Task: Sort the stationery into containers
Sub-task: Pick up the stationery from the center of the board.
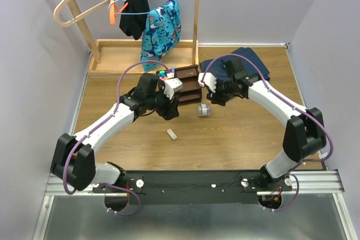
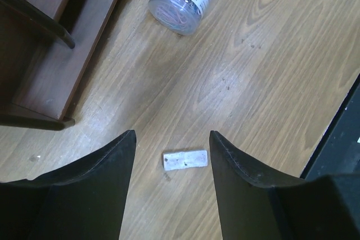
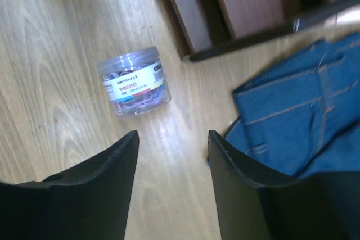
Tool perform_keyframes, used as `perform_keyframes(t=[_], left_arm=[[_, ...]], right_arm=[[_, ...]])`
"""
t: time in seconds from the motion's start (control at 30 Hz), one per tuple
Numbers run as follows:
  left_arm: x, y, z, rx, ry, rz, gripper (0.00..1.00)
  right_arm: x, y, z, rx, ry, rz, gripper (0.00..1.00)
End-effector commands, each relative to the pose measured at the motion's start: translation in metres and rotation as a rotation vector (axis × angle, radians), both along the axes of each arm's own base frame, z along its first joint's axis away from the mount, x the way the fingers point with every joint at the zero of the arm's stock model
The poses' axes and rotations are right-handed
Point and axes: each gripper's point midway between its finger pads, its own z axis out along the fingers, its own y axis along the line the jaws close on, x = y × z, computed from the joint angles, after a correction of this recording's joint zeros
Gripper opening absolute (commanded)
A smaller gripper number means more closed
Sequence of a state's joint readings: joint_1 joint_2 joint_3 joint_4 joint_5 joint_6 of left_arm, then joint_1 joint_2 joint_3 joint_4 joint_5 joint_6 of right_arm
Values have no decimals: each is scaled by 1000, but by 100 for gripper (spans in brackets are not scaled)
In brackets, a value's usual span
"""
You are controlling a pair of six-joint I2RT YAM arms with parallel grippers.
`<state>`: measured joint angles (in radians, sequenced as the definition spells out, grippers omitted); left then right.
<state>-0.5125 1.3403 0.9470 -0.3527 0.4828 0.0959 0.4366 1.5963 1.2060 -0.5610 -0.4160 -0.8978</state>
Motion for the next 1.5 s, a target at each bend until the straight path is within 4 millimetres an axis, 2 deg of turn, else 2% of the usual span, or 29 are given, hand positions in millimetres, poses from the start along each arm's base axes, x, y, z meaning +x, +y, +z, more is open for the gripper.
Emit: perform_keyframes(t=[0.0, 0.03, 0.23, 0.3, 0.37, 0.47, 0.57, 0.77, 1.07, 1.23, 1.4, 1.47], left_arm=[[-1, 9, 37, -12, -94, -14, 64], [0, 12, 43, -15, -112, -8, 64], [11, 46, 72, -25, -198, 96, 64], [13, 59, 78, -28, -218, 134, 64], [12, 68, 74, -19, -223, 154, 64], [11, 81, 71, -16, -233, 189, 64], [7, 89, 70, -29, -234, 216, 64], [4, 98, 66, -46, -232, 253, 64], [2, 102, 62, -65, -213, 279, 64], [2, 103, 60, -68, -203, 284, 64], [5, 103, 60, -71, -201, 284, 64], [6, 102, 59, -74, -200, 286, 64]], right_arm=[[-25, 15, -8, -76, 120, 231, 64], [-25, 19, -15, -104, 119, 276, 65], [-31, 34, -12, -211, 112, 394, 69], [-38, 35, -21, -253, 161, 417, 74], [-37, 42, -18, -265, 162, 431, 78], [-36, 49, -20, -274, 176, 425, 79], [-34, 50, -29, -319, 181, 428, 79], [-30, 47, -51, -396, 231, 401, 79], [-15, 58, -65, -421, 220, 361, 79], [-16, 57, -73, -442, 235, 352, 78], [-22, 49, -79, -469, 246, 355, 78], [-24, 48, -81, -469, 252, 350, 74]])
